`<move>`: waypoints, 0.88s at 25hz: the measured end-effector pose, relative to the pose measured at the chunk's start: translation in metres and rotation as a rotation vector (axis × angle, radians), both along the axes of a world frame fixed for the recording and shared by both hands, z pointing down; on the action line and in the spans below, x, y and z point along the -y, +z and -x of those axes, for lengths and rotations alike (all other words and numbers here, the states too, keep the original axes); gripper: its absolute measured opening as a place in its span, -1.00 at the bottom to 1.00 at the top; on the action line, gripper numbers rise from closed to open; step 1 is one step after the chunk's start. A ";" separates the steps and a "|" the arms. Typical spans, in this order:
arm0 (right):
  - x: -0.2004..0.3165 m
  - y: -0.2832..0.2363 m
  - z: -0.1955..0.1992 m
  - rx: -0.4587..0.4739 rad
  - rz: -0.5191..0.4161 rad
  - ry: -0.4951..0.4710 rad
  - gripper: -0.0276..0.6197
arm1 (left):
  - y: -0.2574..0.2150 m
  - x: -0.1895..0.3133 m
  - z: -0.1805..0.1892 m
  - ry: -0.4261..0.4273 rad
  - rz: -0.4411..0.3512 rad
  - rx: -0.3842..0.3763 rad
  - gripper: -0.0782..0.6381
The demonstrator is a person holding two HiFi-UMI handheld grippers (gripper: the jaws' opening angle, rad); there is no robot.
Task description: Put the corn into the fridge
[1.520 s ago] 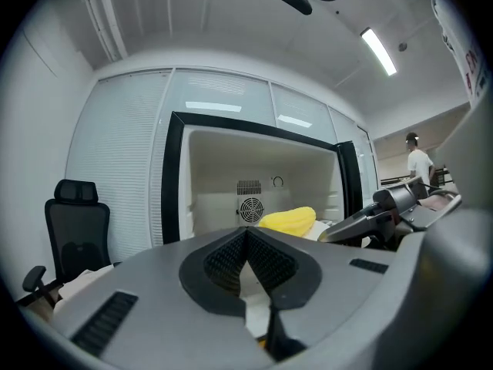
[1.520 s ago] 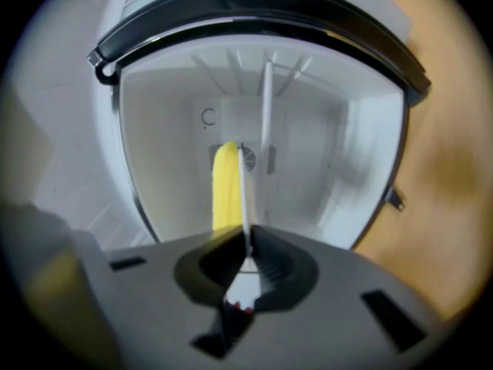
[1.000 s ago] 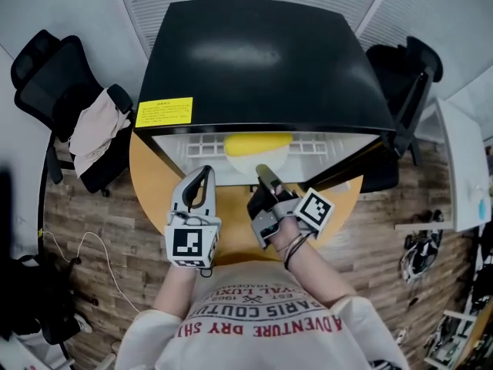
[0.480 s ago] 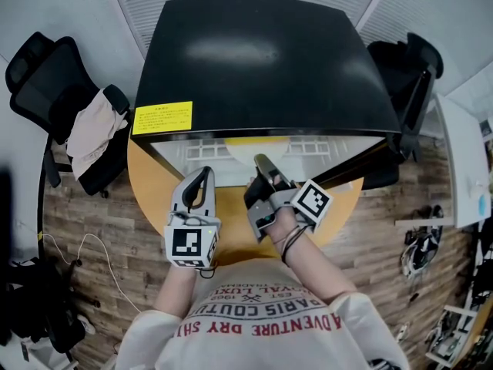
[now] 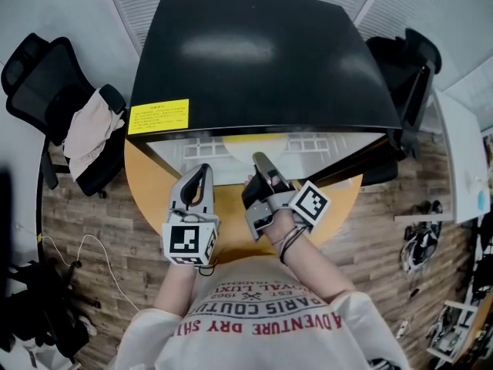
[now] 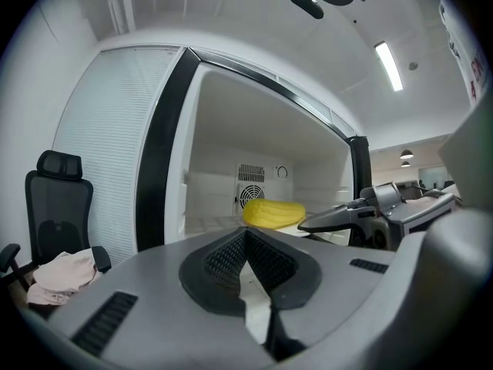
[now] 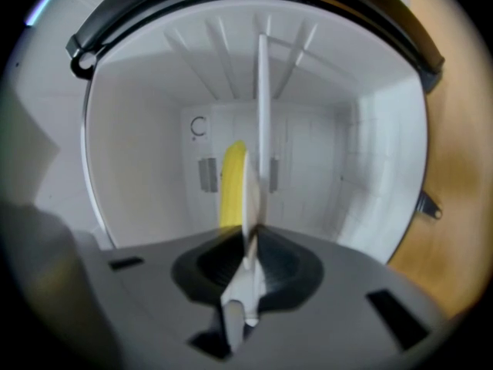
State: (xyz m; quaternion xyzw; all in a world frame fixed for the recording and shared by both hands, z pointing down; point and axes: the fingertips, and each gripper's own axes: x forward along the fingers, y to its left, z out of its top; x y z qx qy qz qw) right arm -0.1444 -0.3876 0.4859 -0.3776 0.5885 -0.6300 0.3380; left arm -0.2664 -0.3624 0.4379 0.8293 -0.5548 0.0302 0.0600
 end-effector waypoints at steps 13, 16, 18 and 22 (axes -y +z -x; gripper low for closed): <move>-0.055 0.002 0.008 -0.090 -0.112 -0.116 -0.81 | -0.003 -0.026 -0.008 0.009 -0.010 0.009 -0.71; -0.063 -0.009 0.005 -0.335 -0.256 -0.170 -0.82 | 0.001 -0.036 -0.008 0.004 -0.003 0.012 -0.71; -0.068 -0.011 0.001 -0.550 -0.344 -0.193 -0.82 | 0.005 -0.042 -0.009 0.001 0.003 0.020 -0.71; -0.076 -0.019 -0.007 -1.015 -0.551 -0.227 -0.82 | 0.008 -0.052 -0.010 -0.005 0.002 0.041 -0.71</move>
